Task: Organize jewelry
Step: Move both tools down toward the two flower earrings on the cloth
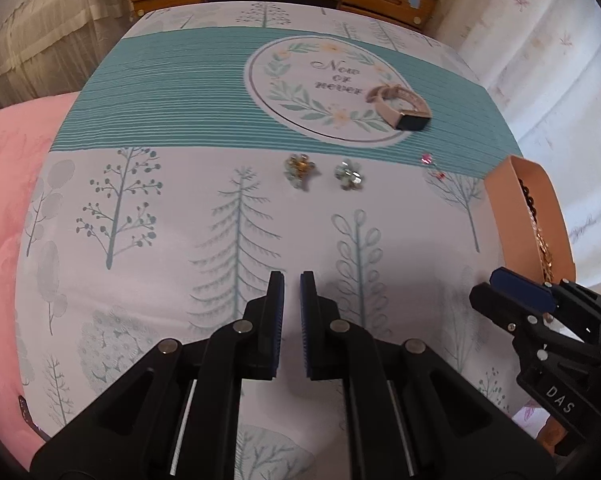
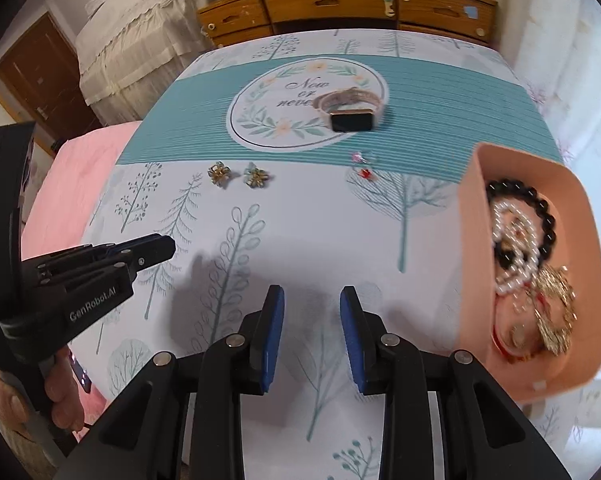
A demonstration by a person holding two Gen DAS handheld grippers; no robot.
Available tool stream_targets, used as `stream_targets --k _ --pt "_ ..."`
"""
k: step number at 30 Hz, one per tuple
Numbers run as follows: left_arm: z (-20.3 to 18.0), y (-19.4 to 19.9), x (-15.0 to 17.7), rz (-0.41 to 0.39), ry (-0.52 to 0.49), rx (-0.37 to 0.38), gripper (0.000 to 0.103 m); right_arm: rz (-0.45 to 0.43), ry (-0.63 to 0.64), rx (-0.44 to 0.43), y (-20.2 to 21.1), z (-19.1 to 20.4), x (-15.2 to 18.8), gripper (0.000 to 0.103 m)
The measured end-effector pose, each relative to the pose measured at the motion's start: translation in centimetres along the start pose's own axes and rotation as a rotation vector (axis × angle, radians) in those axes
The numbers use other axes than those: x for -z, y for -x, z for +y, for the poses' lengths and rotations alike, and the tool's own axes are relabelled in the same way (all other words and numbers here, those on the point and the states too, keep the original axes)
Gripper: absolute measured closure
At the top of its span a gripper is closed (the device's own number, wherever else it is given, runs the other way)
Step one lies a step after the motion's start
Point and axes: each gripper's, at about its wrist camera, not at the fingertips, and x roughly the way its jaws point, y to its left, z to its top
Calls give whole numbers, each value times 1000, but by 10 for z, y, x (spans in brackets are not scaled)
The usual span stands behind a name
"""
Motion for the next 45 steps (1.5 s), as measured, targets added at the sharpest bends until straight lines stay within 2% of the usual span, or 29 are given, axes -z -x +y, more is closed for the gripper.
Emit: stream_targets --k 3,8,18,26,35,37,40,45 --pt "15 -7 -10 -3 30 16 98 -13 8 -13 -8 7 -14 74" --pt "28 -19 -30 -11 50 55 98 -44 26 -33 -24 19 -40 61" --pt "23 -33 -59 -35 34 114 98 -54 94 -62 -76 39 -82 60" --pt "26 -32 -59 -40 39 131 98 -56 166 -33 -101 55 -89 60" --pt "37 -28 -55 -42 76 146 98 -99 238 30 -108 71 -89 60" --pt "35 -28 -55 -42 69 147 98 -110 261 60 -109 74 -88 64" --pt "30 -31 -57 -34 48 150 98 -120 279 86 -109 74 -86 81" --pt "21 -40 -58 -5 8 179 98 -118 230 75 -105 59 -88 82"
